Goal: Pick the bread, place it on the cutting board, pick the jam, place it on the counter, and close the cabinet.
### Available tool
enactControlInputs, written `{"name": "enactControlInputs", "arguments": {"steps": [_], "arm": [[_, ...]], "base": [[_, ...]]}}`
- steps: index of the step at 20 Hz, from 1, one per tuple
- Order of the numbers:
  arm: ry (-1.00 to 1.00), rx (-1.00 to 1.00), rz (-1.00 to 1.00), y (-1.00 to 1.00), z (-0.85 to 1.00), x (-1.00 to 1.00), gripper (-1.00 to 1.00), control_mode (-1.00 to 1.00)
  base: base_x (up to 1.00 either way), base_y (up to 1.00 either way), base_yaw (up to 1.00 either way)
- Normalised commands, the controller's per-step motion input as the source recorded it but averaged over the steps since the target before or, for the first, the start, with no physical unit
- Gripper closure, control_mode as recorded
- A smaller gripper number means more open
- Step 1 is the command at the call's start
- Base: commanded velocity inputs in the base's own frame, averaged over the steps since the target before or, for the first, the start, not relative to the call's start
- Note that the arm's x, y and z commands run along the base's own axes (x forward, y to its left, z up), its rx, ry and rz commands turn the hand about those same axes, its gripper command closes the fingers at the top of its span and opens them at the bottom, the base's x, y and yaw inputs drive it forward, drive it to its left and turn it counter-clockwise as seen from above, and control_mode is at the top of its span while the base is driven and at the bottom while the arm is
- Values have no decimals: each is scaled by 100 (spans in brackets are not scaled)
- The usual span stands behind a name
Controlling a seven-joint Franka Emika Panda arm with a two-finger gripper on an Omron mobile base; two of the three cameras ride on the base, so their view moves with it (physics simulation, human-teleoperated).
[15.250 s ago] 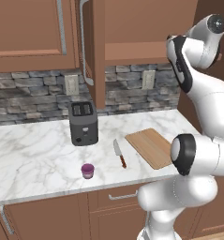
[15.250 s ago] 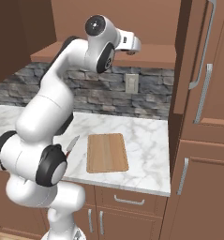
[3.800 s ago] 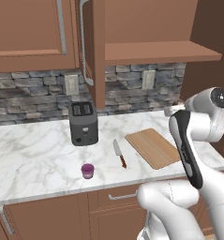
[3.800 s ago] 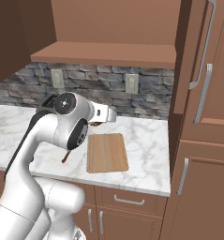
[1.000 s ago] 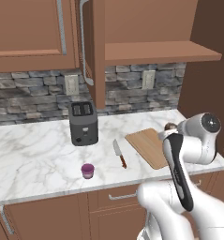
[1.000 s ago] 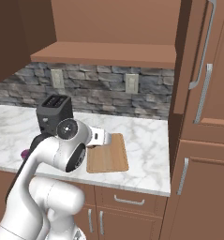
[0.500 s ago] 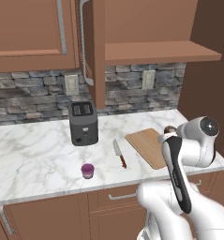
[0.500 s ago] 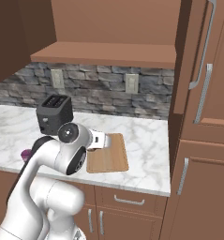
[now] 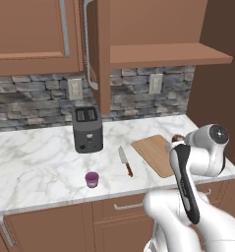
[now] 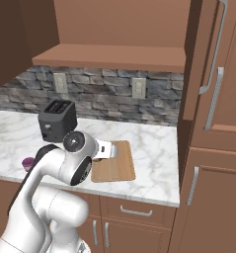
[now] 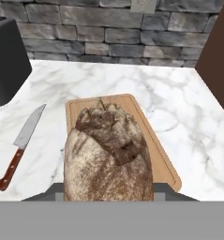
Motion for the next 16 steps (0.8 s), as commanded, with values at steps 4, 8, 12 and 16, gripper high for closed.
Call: {"name": "enactControlInputs", "arguments": {"steps": [4,8,12,16], "arm": [[0,0,0,0,-18,0,100,-100],[0,0,0,0,-18,0,100,-100],[0,0,0,0,-16,1,100,-100],[0,0,0,0,-15,3,100,-100]], "base": [[0,0,0],[0,0,0],[0,0,0],[0,0,0]]}}
